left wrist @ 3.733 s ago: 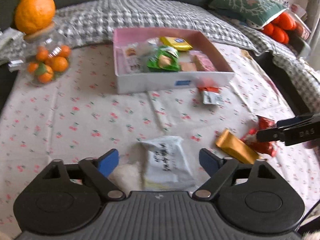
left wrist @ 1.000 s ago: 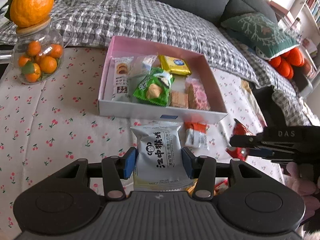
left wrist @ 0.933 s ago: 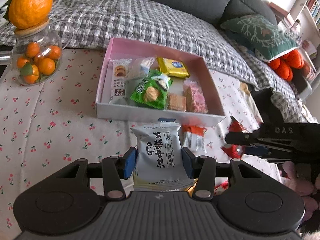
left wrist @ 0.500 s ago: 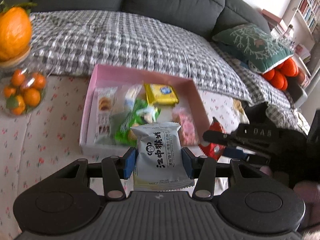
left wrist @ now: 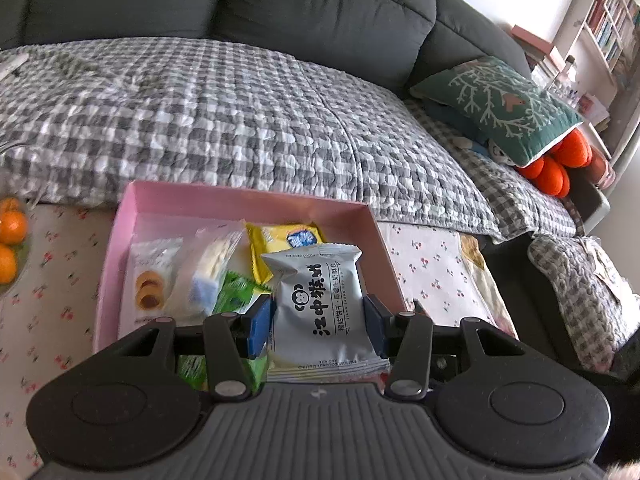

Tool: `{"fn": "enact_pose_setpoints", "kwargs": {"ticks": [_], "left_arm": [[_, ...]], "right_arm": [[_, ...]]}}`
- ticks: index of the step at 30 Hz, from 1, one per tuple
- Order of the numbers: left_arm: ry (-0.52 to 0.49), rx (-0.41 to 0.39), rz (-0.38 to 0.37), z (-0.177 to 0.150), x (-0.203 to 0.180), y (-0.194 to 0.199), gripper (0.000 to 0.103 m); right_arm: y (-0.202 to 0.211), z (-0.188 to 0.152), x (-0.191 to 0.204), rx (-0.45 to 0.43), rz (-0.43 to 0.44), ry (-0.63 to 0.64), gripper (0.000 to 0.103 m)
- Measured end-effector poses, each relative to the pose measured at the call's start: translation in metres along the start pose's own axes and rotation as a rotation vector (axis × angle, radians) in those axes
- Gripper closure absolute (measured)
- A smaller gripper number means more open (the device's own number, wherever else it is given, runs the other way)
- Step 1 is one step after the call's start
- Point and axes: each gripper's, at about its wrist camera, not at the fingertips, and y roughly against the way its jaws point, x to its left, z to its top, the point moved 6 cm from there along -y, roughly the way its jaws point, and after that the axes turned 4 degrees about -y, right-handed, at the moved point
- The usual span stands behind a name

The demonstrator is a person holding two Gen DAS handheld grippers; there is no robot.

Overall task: Organize snacks
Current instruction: 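Carry both packets into the pink box and open both tools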

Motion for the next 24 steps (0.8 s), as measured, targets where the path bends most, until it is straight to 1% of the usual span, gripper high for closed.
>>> {"fn": "enact_pose_setpoints", "kwargs": {"ticks": [4, 12, 13, 14, 15, 16, 20, 24], "left_arm": [[-0.001, -0.003, -0.002, 0.005, -0.001, -0.014, 0.058], [0.009, 0.001, -0.011, 0.006, -0.001, -0.035, 0.057], [0.006, -0.002, -0.01, 0.006, -0.001, -0.035, 0.055], [0.008, -0.011, 0.003, 0.006, -0.001, -0.036, 0.047], [0.009, -0.016, 0.013, 0.006, 0.0, -0.036, 0.038], [0.011, -0.024, 0.022, 0.005, 0.0, -0.036, 0.036], [0.002, -0.025, 0.03, 0.006, 0.001, -0.034, 0.034], [0.002, -0.031, 0.035, 0.006, 0.004, -0.026, 0.03]], "right_arm": [[-0.002, 0.001, 0.0, -0.002, 0.011, -0.015, 0.063], [-0.003, 0.004, -0.003, -0.008, -0.002, -0.025, 0.062], [-0.002, 0.004, -0.003, -0.009, -0.005, -0.023, 0.062], [-0.002, 0.004, -0.003, -0.01, -0.009, -0.022, 0.062], [-0.002, 0.004, -0.003, -0.01, -0.013, -0.022, 0.059], [-0.002, 0.004, -0.003, -0.011, -0.012, -0.023, 0.056], [-0.002, 0.004, -0.003, -0.006, -0.014, -0.027, 0.056], [0.0, 0.002, -0.002, -0.005, -0.016, -0.023, 0.049]]}}
